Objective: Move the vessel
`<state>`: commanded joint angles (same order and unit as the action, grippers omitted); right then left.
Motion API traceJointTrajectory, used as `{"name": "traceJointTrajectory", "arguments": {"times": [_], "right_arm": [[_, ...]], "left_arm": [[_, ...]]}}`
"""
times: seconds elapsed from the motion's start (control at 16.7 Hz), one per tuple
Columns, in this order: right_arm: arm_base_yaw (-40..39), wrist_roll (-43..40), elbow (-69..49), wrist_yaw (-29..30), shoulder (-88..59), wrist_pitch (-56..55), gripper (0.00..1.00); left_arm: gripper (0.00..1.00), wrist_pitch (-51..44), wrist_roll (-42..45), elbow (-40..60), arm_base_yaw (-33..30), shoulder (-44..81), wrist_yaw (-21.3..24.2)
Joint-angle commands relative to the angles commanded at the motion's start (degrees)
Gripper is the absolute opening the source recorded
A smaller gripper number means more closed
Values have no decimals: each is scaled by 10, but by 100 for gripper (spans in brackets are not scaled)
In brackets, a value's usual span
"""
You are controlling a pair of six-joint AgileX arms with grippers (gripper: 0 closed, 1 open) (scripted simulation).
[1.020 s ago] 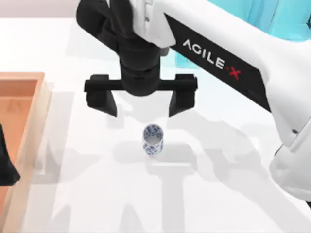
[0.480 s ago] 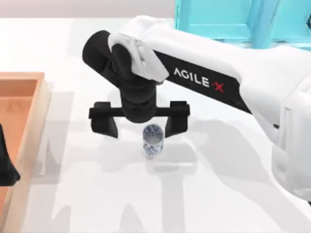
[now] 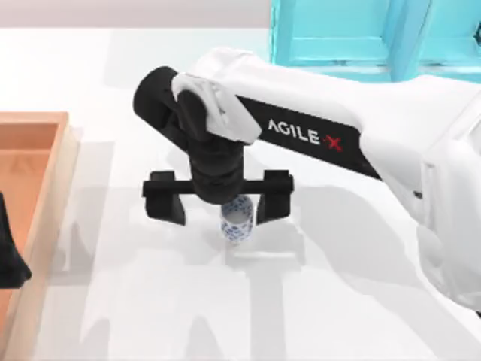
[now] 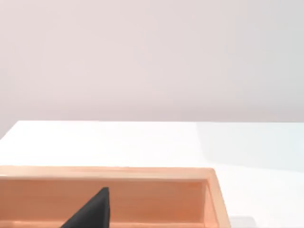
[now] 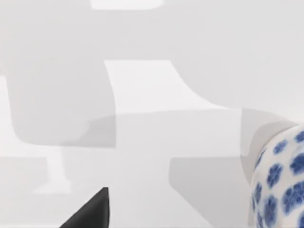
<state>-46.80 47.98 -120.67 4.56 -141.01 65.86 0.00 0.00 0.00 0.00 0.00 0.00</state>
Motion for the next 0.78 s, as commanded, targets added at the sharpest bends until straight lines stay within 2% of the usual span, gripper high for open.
{"name": "traceJointTrajectory", "arguments": {"times": [0.78], "right_arm": [[0,0,0,0,0,0,2]], "left_arm": [[100,0,0,0,0,0,0]]}}
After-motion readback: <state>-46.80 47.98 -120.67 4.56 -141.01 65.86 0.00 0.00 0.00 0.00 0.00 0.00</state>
